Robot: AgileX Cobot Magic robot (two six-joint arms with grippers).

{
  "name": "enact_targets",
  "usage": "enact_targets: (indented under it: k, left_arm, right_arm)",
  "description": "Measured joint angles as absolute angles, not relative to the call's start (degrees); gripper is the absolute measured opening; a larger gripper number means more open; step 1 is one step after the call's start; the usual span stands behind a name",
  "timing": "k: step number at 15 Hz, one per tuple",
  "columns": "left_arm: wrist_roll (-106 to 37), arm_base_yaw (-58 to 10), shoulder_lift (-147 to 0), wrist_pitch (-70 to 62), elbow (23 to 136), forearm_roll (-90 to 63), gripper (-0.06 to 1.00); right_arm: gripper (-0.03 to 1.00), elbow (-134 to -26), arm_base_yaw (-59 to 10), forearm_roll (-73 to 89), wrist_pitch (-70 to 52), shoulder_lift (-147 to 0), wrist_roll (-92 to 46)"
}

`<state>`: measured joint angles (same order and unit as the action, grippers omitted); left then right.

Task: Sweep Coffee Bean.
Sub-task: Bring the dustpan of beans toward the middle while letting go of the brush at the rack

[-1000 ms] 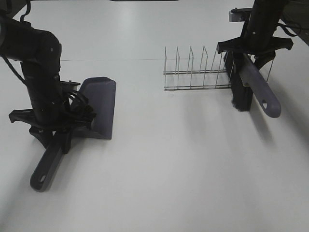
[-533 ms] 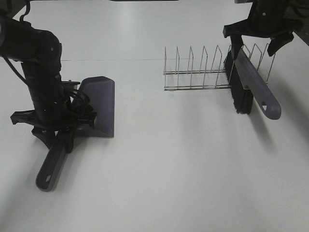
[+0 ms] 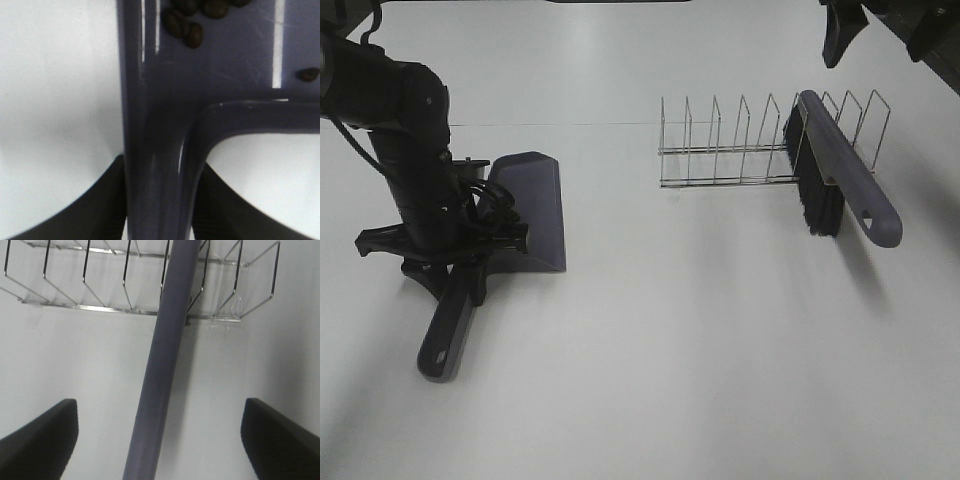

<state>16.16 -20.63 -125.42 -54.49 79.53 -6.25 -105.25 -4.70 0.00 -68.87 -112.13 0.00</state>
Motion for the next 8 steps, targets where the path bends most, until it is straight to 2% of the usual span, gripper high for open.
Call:
enact_targets:
  k: [2, 3, 7, 8]
  left_arm:
    - [16.16, -20.63, -125.59, -54.66, 79.64, -6.25, 0.33]
    - [16.16, -20.63, -125.59, -54.66, 79.64, -6.25, 0.33]
    - [16.16, -20.63, -125.59, -54.6, 79.64, -6.3, 0.34]
    - [16.16, -20.63, -125.59, -54.37, 79.64, -6.93, 0.43]
  right_arm:
    - [0.78, -96.14, -4.7, 0.0, -65.2, -106.0, 0.0]
    - [0.78, -88.01, -4.7, 0.0, -61.59, -100.96, -0.52]
    - [0.78, -70.3, -4.7, 0.0, -54.49, -87.49, -0.57]
    - [0.78, -66.63, -4.7, 0.0, -53.74, -84.57, -0.57]
